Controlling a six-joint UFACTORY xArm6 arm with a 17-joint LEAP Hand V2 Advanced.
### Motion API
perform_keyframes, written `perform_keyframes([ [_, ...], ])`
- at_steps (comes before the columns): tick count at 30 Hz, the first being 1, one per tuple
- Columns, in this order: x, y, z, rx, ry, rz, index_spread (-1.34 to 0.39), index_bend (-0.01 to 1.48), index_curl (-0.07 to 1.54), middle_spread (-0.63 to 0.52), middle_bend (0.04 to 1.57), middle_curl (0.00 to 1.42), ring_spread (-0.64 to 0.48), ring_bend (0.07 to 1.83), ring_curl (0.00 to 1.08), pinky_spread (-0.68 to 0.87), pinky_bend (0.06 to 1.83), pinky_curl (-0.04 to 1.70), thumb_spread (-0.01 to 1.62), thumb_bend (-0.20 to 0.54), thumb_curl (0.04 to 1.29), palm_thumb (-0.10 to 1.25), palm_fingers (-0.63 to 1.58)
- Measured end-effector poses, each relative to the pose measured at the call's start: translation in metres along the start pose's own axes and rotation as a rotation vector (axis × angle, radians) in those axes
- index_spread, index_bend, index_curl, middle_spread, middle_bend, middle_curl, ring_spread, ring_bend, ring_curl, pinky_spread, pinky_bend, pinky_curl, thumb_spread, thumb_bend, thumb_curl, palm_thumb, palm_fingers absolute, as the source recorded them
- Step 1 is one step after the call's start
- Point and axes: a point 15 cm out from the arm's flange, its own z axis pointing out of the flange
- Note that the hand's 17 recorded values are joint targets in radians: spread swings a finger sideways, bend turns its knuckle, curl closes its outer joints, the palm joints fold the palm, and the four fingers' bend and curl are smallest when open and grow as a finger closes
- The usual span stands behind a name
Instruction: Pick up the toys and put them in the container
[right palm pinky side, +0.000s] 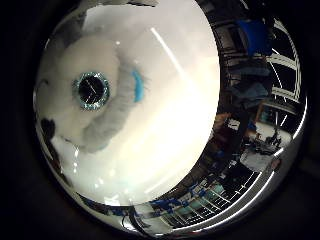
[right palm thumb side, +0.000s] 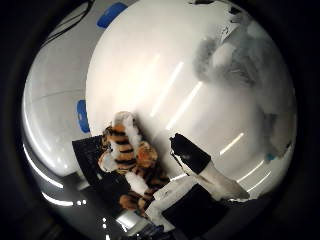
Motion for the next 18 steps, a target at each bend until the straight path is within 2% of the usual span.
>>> perform_keyframes([
  [5,0.008,0.012,0.0,-0.049,0.01,0.002,-0.21,0.15,0.24,0.03,0.35,0.37,0.15,0.64,0.29,0.42,0.73,0.28,1.1,-0.019,0.37,0.69,0.25],
  [8,0.005,0.014,-0.001,-0.051,0.017,-0.009,-0.23,0.14,0.23,-0.03,0.37,0.37,0.05,0.77,0.31,0.32,0.75,0.27,1.1,-0.02,0.37,0.7,0.34],
  [11,0.005,0.016,-0.005,-0.055,0.016,-0.014,-0.28,0.17,0.25,-0.12,0.45,0.39,-0.06,0.88,0.33,0.15,0.78,0.25,1.1,-0.018,0.37,0.71,0.47],
  [14,0.005,0.025,-0.013,-0.074,0.015,-0.02,-0.33,0.15,0.24,-0.19,0.53,0.42,-0.18,0.99,0.36,-0.11,0.94,0.26,1.09,-0.021,0.37,0.72,0.65],
  [16,0.003,0.029,-0.017,-0.079,0.016,-0.038,-0.35,0.14,0.22,-0.24,0.6,0.45,-0.24,1.06,0.39,-0.36,1.09,0.3,1.09,-0.02,0.38,0.72,0.84],
  [18,0.001,0.034,-0.019,-0.094,0.016,-0.045,-0.36,0.17,0.23,-0.27,0.71,0.5,-0.27,1.08,0.4,-0.46,1.12,0.31,1.08,-0.018,0.38,0.74,1.05],
])
